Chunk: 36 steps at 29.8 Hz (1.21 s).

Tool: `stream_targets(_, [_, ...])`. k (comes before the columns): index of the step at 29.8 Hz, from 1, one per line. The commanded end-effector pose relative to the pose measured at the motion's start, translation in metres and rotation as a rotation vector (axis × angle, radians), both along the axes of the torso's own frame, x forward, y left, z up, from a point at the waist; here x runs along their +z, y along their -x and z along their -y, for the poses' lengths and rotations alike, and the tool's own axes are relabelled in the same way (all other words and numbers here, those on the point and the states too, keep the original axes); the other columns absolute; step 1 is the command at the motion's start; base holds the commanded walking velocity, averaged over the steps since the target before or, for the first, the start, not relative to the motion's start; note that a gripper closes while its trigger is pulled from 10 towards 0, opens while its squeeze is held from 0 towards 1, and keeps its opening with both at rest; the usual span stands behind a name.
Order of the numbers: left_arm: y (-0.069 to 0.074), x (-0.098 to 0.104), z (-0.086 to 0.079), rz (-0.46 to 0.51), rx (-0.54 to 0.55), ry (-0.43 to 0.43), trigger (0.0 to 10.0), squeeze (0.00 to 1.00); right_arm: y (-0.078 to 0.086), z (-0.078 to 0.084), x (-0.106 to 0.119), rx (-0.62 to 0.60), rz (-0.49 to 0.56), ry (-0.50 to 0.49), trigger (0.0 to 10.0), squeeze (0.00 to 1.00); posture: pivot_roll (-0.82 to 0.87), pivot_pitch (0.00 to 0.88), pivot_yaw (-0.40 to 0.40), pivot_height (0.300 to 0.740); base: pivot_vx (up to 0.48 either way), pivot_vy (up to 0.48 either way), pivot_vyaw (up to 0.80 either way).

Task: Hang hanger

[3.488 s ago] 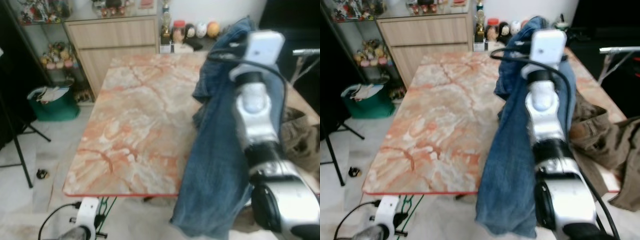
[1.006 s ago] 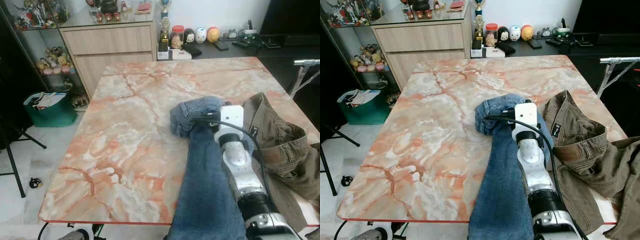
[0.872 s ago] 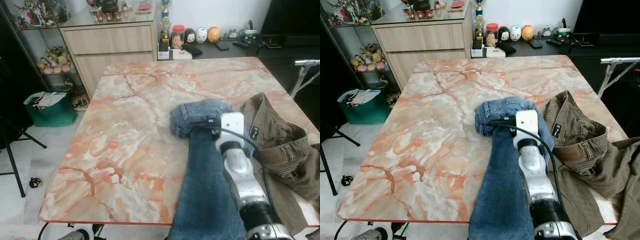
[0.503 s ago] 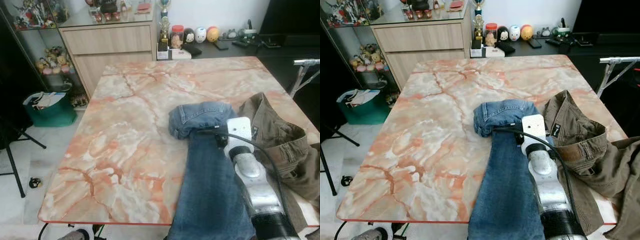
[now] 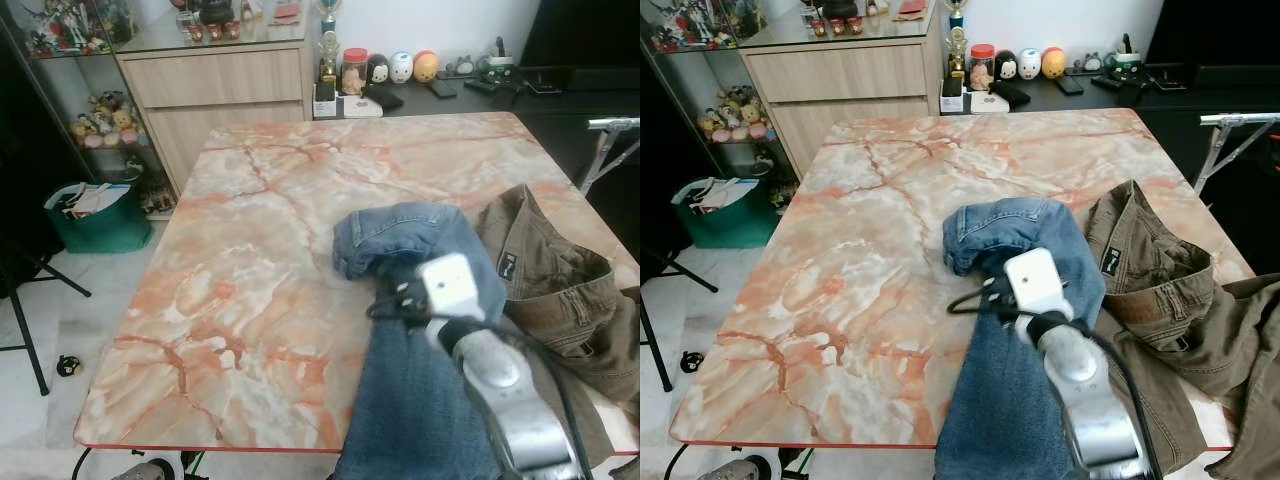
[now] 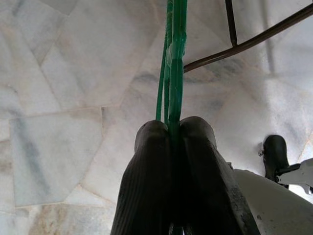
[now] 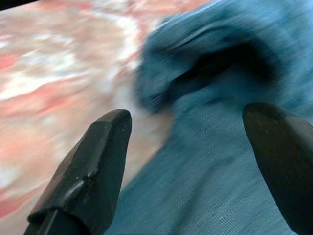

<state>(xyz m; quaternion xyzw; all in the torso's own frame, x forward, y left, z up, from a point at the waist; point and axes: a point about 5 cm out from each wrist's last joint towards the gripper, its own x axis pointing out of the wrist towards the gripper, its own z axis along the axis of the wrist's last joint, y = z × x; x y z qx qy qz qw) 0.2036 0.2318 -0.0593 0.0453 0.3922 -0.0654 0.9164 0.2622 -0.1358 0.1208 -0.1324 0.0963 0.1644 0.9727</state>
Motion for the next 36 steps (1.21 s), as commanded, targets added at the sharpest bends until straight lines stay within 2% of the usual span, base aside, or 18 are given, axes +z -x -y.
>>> stream_targets(1, [0.002, 0.000, -0.003, -0.002, 0.003, -0.001, 10.0, 0.00, 0.006, -0.006, 0.005, 0.035, -0.009, -0.011, 10.0, 0.00, 0.09, 0.007, 0.055, 0.740, 0.000, 0.000, 0.00])
stream_targets(3, [0.002, 0.000, -0.002, -0.004, -0.003, -0.004, 10.0, 0.00, 0.010, -0.002, 0.007, 0.017, 0.004, 0.003, 10.0, 0.00, 0.08, 0.007, 0.055, 0.740, 0.000, 0.000, 0.00])
stream_targets(6, [0.003, -0.001, -0.002, -0.006, -0.006, -0.009, 10.0, 0.00, 0.006, 0.005, 0.019, -0.049, 0.132, -0.043, 10.0, 0.00, 0.08, 0.007, 0.055, 0.740, 0.000, 0.000, 0.00])
stream_targets(8, [0.003, -0.001, -0.003, 0.002, 0.005, -0.020, 10.0, 0.00, 0.000, 0.017, 0.022, -0.186, 0.233, -0.074, 10.0, 0.00, 0.08, 0.005, 0.056, 0.740, 0.000, 0.000, 0.00])
stream_targets(10, [0.002, 0.000, -0.003, 0.010, 0.018, -0.019, 10.0, 0.00, -0.003, 0.023, 0.015, -0.277, 0.241, -0.107, 10.0, 0.00, 0.08, 0.004, 0.057, 0.740, 0.000, 0.000, 0.00])
stream_targets(14, [0.001, 0.001, -0.003, 0.021, 0.019, -0.009, 10.0, 0.00, -0.006, 0.018, 0.008, -0.299, 0.254, -0.142, 10.0, 0.00, 0.09, 0.002, 0.056, 0.740, 0.000, 0.000, 0.00])
stream_targets(19, [0.002, 0.001, -0.004, 0.020, 0.023, -0.011, 10.0, 0.00, 0.000, 0.003, 0.014, -0.262, 0.329, -0.201, 10.0, 0.00, 0.09, 0.004, 0.056, 0.740, 0.000, 0.000, 0.00])
stream_targets(21, [0.002, 0.000, -0.004, 0.018, 0.026, -0.013, 10.0, 0.00, 0.003, 0.003, 0.013, -0.272, 0.374, -0.181, 10.0, 0.00, 0.09, 0.004, 0.055, 0.740, 0.000, 0.000, 0.00])
stream_targets(24, [0.003, -0.001, -0.003, 0.015, 0.028, -0.014, 10.0, 0.00, 0.005, 0.011, 0.005, -0.330, 0.372, -0.187, 10.0, 0.00, 0.08, 0.001, 0.057, 0.740, 0.000, 0.000, 0.00])
stream_targets(27, [0.005, -0.002, -0.002, 0.009, 0.030, -0.012, 10.0, 0.00, 0.005, 0.024, -0.019, -0.402, 0.316, -0.138, 10.0, 0.00, 0.07, 0.000, 0.052, 0.740, 0.000, 0.000, 0.00])
stream_targets(29, [0.005, -0.002, -0.002, 0.009, 0.037, -0.009, 10.0, 0.00, 0.006, 0.027, -0.024, -0.421, 0.309, -0.122, 10.0, 0.00, 0.08, 0.000, 0.048, 0.740, 0.000, 0.000, 0.00])
stream_targets(36, [0.006, -0.002, -0.004, 0.011, 0.042, -0.002, 10.0, 0.00, 0.002, 0.024, -0.021, -0.413, 0.348, -0.140, 10.0, 0.00, 0.08, 0.000, 0.045, 0.740, 0.000, 0.000, 0.00])
